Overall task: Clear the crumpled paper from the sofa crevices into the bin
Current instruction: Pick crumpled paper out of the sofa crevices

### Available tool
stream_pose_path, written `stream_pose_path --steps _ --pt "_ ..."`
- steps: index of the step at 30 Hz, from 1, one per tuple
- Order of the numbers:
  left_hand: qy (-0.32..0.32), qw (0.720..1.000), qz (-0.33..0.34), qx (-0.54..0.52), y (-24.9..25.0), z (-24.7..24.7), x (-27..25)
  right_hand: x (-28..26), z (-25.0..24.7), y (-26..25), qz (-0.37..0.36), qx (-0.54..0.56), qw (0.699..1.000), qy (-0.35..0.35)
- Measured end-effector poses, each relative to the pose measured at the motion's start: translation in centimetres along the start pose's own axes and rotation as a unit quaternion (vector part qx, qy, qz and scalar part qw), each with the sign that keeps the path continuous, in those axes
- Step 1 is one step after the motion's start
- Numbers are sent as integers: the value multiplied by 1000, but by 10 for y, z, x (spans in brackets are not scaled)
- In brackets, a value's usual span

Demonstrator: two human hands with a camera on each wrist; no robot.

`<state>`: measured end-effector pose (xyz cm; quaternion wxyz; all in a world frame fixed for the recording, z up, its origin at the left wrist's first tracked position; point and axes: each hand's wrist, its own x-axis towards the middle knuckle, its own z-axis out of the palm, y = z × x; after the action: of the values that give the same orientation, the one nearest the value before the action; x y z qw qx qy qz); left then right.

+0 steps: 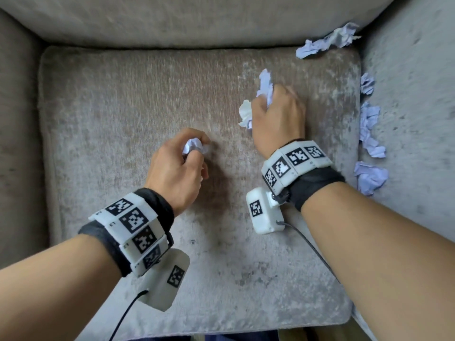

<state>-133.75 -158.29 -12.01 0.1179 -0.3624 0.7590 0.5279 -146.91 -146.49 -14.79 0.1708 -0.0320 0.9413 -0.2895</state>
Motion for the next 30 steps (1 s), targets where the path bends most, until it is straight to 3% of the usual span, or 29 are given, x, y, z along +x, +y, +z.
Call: stream_pose_path --steps 5,10,16,21,30 --pt "-28 999 -3 20 -11 1 -12 -36 -3 11 41 51 998 21" --pt "-52 998 -7 15 -10 4 -23 -76 -15 25 36 74 995 60" --pt "-91 995 30 33 -6 3 -39 -119 -27 41 85 85 991 64" --pt "-104 991 45 65 -9 -2 -49 -145 -36 46 109 85 984 112" --pt "-90 993 46 64 -3 4 -69 -147 -44 64 124 49 989 57"
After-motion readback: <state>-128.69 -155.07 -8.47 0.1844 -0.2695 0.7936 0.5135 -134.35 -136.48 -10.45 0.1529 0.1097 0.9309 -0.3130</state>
